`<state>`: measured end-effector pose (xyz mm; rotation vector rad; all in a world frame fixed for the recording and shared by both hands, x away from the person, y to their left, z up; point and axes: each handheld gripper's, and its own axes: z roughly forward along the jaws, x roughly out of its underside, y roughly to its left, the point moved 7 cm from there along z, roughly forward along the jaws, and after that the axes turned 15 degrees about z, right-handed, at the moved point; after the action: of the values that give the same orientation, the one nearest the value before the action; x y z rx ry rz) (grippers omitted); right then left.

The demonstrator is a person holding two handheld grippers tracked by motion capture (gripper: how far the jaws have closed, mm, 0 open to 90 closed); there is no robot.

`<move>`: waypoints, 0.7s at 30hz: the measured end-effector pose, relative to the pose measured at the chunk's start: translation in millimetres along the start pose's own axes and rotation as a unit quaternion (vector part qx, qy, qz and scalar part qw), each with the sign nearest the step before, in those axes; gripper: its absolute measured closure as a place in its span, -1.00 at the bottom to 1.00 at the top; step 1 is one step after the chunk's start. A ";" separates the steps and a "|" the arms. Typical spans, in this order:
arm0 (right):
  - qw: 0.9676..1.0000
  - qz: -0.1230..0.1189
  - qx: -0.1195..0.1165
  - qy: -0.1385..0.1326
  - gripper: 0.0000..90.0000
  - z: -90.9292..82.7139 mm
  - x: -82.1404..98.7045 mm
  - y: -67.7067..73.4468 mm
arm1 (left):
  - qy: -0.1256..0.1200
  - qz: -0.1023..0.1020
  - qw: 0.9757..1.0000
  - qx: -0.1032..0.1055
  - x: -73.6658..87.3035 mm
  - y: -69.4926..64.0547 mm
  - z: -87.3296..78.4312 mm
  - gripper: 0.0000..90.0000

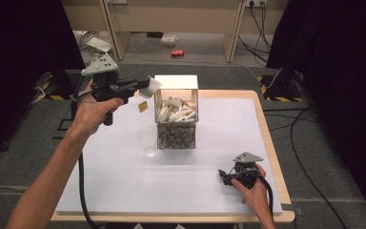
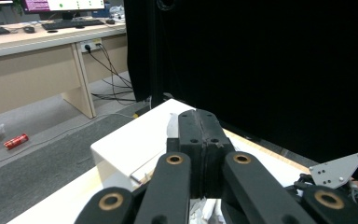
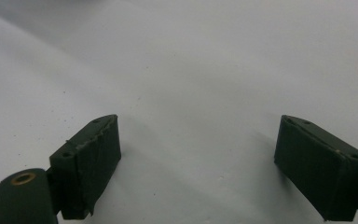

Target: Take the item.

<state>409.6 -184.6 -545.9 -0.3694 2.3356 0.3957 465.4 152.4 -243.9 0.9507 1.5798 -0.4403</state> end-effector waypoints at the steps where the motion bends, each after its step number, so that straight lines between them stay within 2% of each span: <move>1: 1.000 0.000 0.000 0.000 -0.67 0.1 0.0 -0.1 | 0.000 -0.001 1.000 -0.001 1.3 0.6 -1.7 0.99; 12: 1.000 -0.001 0.000 0.000 -0.67 0.1 0.0 -0.1 | 0.001 -0.022 1.000 -0.011 27.8 9.0 -13.1 0.98; 21: 1.000 0.001 0.000 -0.001 -0.67 0.1 0.0 0.1 | 0.003 -0.047 0.999 -0.021 55.8 14.2 -19.8 0.98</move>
<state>409.6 -184.5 -545.9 -0.3676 2.3348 0.3963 464.4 193.8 -288.6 0.8490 1.6373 -0.4680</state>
